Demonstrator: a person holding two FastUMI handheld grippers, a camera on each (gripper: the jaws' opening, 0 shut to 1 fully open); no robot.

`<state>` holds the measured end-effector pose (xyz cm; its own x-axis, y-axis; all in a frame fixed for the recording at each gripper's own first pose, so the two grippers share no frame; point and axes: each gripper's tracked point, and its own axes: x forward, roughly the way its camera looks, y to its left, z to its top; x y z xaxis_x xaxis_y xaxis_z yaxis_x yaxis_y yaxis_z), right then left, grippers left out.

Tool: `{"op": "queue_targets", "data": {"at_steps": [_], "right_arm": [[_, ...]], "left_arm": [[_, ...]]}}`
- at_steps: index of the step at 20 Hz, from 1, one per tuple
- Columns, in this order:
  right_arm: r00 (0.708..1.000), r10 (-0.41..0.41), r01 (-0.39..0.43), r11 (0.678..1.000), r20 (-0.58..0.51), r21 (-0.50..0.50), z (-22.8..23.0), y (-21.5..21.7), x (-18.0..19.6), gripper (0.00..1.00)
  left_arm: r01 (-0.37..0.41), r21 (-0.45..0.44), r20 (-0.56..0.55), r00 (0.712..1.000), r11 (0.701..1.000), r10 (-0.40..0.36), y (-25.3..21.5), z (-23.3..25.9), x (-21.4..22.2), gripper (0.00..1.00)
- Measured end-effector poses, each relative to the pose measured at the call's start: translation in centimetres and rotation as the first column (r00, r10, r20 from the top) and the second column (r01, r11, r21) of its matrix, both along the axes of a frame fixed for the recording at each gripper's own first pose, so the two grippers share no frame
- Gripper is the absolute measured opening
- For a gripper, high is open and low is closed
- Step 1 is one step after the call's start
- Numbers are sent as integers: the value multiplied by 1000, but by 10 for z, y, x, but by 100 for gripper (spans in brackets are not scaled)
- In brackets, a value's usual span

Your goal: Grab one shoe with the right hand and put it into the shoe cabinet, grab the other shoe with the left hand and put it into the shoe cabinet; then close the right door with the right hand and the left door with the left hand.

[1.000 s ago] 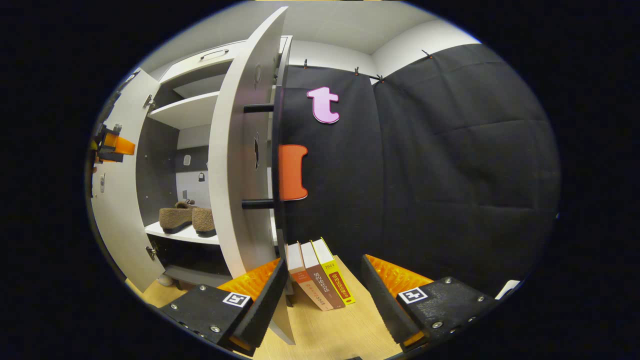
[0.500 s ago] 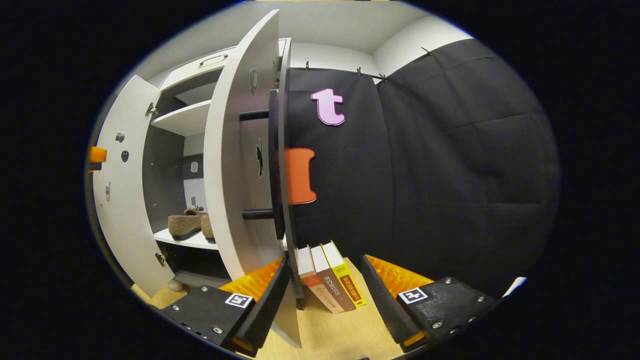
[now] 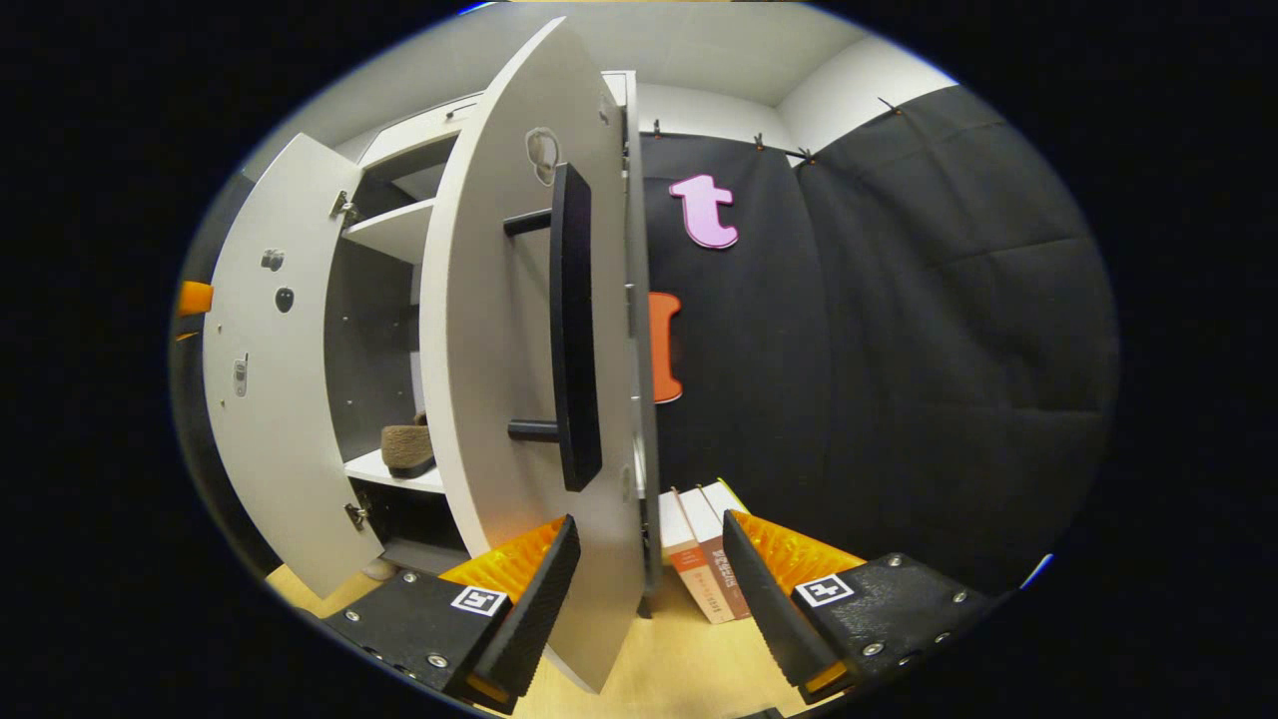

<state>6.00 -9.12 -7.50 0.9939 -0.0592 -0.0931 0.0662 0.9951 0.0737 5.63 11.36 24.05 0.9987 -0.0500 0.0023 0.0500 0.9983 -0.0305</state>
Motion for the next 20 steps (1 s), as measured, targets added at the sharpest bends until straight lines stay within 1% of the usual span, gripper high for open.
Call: {"op": "queue_targets", "data": {"at_steps": [2,5,6,7,8,9,10,12,13,14,15,20], "right_arm": [[1000,23,-23,1000,-3,7,-1,19,11,89],[999,51,-51,999,-6,-12,-1,41,25,90],[998,61,-61,998,-6,-20,-2,44,30,81],[997,76,-76,997,-5,-27,0,51,35,81],[996,91,-91,995,-1,-35,1,58,40,98],[995,102,-102,994,1,-39,3,65,47,90],[994,109,-109,993,-2,-48,2,72,54,84],[994,112,-111,992,1,-55,3,79,61,99],[993,115,-114,992,10,-53,6,82,62,92],[993,120,-119,991,14,-53,8,88,63,99],[992,124,-123,991,13,-58,7,89,63,85],[992,123,-122,988,4,-95,7,89,61,85]], "left_arm": [[-24,3,-4,1000,1000,24,16,-2,-7,98],[-54,0,-16,998,999,54,36,-7,-17,98],[-65,-3,-19,998,998,65,43,-9,-21,98],[-78,-4,-21,997,997,78,51,-12,-24,98],[-92,-6,-22,996,996,92,58,-13,-26,98],[-102,-9,-24,994,995,102,66,-15,-28,96],[-111,-15,-28,994,994,110,72,-16,-28,98],[-131,-25,-34,991,991,130,87,-20,-32,98],[-145,-27,-36,989,989,144,95,-24,-33,98],[-160,-26,-40,986,987,159,105,-28,-34,98],[-173,-26,-43,984,985,172,113,-33,-34,98],[-219,-13,-69,974,976,217,149,-71,-18,96]]}}
